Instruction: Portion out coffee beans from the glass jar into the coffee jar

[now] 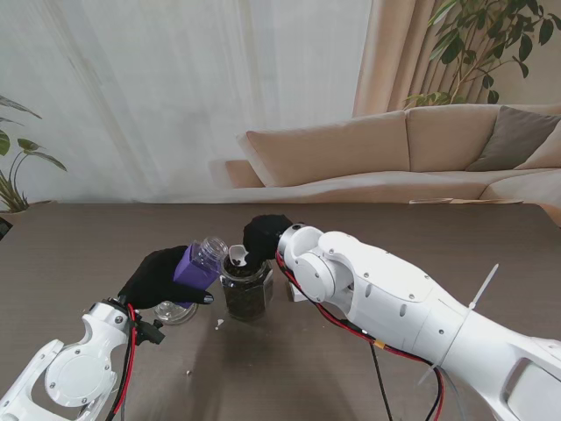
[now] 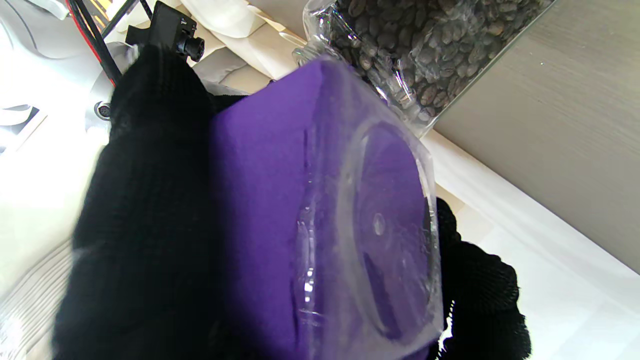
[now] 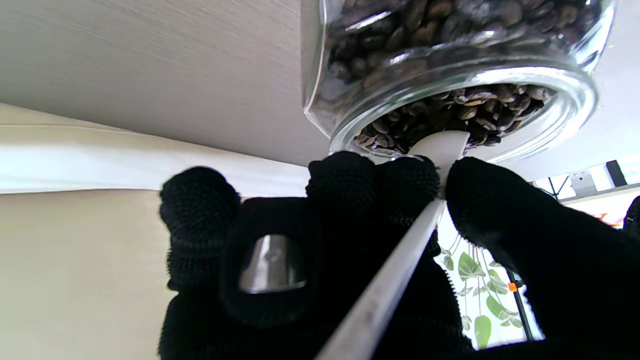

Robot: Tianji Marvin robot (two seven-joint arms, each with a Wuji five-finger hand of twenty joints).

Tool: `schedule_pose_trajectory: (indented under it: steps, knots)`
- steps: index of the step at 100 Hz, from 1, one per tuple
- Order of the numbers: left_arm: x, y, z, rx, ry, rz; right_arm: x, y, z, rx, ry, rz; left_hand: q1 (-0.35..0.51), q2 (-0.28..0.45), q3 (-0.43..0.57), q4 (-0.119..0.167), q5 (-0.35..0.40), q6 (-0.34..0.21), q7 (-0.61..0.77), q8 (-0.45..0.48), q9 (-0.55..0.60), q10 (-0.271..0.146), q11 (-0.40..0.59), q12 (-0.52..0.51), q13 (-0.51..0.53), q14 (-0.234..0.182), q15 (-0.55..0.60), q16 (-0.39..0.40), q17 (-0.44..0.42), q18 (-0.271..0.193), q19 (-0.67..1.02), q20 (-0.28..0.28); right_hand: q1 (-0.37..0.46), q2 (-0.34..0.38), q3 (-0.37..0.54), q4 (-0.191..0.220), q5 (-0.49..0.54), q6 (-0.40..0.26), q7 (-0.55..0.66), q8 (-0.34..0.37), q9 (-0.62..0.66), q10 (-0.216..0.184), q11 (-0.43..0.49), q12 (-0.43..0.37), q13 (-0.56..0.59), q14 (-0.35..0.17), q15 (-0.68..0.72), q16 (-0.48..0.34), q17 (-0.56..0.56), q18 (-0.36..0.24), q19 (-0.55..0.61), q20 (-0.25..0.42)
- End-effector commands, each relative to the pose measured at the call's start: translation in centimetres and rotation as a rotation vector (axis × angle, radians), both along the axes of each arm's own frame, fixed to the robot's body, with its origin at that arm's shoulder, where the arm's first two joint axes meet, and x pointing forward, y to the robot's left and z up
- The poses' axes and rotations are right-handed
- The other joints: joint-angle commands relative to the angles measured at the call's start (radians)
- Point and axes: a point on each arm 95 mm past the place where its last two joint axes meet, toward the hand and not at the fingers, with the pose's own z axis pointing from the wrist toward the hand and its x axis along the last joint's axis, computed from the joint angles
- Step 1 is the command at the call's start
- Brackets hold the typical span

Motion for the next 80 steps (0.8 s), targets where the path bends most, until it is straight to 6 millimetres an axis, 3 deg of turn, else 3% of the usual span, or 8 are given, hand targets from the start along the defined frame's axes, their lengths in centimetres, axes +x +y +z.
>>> schedule_pose_trajectory:
  steps: [1,30,80]
  knots:
    - [-0.1,-0.2,-0.2,0.000,0.014,-0.011,0.1,0.1,0.2,-0.005,0.005,-0.004,0.377,0.529,0.408,0.021,0.080,-0.108,0.142,0.034,0.065,-0.030,0.121,0.047,0.056,0.042,0.167,0.046,-0.058,-0.063,0.003,0.025,-0.010,0.011,0.006,0.039,0.032,-0.006,0.010,0.006,0.038,0.020,0.003,0.011,0.027,-0.095,0.011,0.001,0.109,-0.007,-0.004,0.004]
    - [0.0,-0.1,-0.3,0.004,0.016,-0.004,0.2,-0.6,0.3,0.044,0.082,-0.050,0.377,0.529,0.408,0.022,0.080,-0.108,0.142,0.035,0.064,-0.030,0.120,0.046,0.056,0.042,0.167,0.046,-0.060,-0.064,0.002,0.025,-0.007,0.006,0.009,0.038,0.030,-0.003,0.012,0.003,0.037,0.022,0.004,0.010,0.027,-0.089,0.010,0.001,0.106,-0.004,-0.004,0.004]
    - [0.7,0.2,-2.6,0.007,0.066,0.030,0.0,-2.5,1.5,0.122,0.132,-0.084,0.377,0.529,0.410,0.021,0.080,-0.106,0.144,0.036,0.065,-0.028,0.122,0.047,0.055,0.043,0.167,0.047,-0.060,-0.062,0.002,0.025,-0.005,0.005,0.008,0.036,0.029,0.002,0.013,0.000,0.034,0.027,0.004,0.009,0.027,-0.083,0.008,0.000,0.102,0.000,-0.006,0.005]
